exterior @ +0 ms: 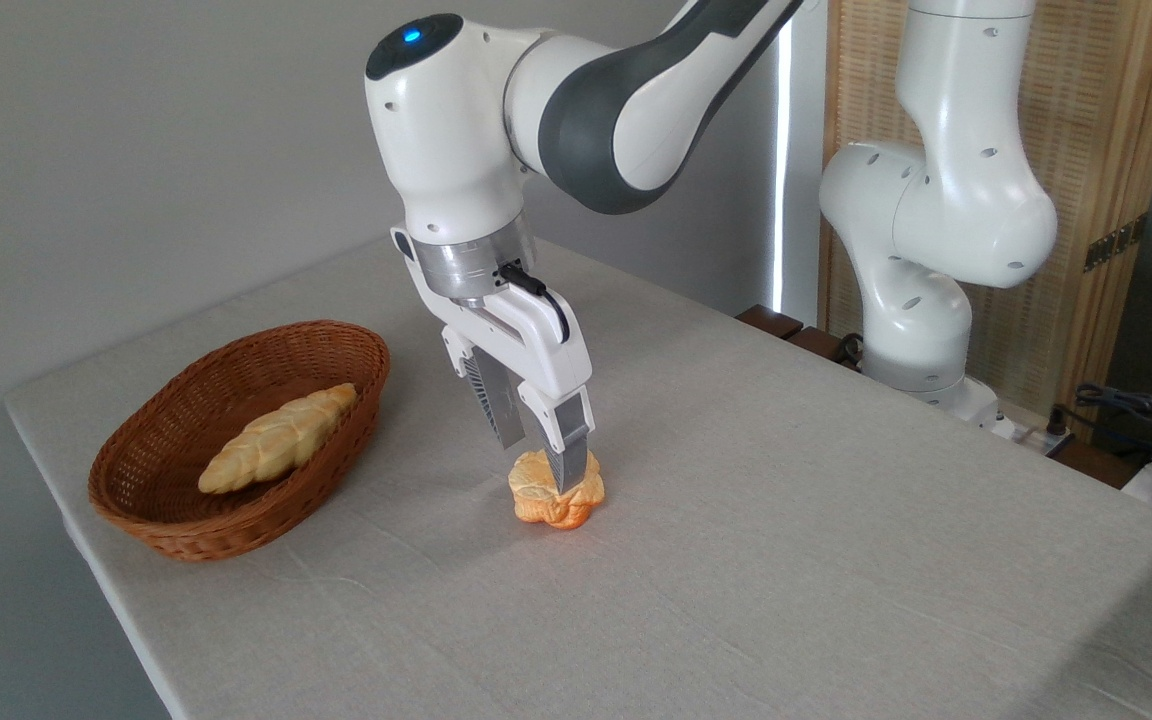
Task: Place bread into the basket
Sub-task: 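Close the gripper on the round orange bun, then lift the bun and carry it into the wicker basket, then open the gripper to release the bun and raise it away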
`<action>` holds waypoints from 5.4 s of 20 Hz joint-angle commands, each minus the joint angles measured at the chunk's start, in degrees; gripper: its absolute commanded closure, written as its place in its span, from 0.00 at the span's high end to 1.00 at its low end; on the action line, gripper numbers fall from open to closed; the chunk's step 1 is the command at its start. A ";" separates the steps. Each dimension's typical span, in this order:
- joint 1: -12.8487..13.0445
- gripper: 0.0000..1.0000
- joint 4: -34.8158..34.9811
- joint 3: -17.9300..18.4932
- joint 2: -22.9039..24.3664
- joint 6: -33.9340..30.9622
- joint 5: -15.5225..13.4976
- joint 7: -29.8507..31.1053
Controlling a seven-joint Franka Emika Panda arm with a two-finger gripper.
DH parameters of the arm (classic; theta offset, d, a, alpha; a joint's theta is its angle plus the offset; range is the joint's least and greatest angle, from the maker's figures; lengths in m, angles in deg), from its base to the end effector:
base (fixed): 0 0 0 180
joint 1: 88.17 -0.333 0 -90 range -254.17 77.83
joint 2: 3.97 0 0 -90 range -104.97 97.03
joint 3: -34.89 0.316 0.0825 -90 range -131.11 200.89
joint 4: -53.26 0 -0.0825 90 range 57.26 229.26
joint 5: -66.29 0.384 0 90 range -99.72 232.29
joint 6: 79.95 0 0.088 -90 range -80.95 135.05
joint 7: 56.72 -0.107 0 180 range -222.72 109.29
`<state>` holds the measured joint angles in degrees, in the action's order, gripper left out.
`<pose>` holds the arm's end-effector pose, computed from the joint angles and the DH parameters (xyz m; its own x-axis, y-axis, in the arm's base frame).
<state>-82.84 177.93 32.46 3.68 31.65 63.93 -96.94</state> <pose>0.4918 -0.0702 0.4414 0.6798 -0.7315 -0.0523 -0.7268 -0.6815 0.0849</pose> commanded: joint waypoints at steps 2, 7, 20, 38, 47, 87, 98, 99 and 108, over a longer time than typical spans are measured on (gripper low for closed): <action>0.73 1.00 1.19 0.32 0.44 1.08 -0.29 -1.17; 0.56 1.00 1.19 0.50 0.09 0.99 0.07 -3.63; 0.56 1.00 1.10 0.41 0.09 0.38 2.18 -7.49; 0.73 1.00 0.57 0.32 -0.87 -0.77 3.41 -8.82; 1.09 0.49 0.57 0.24 -1.32 -0.77 3.32 -8.82; 1.61 1.00 -16.56 -15.23 -15.82 26.65 -12.50 27.74; 1.00 1.00 -17.35 -13.22 -11.79 20.70 -10.93 27.48; 0.91 1.00 -18.14 -11.73 -10.56 17.55 -10.14 27.30; 0.91 1.00 -19.12 -3.55 -3.87 -6.37 -1.00 11.77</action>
<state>-82.11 158.18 26.36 -1.32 30.98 60.08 -78.00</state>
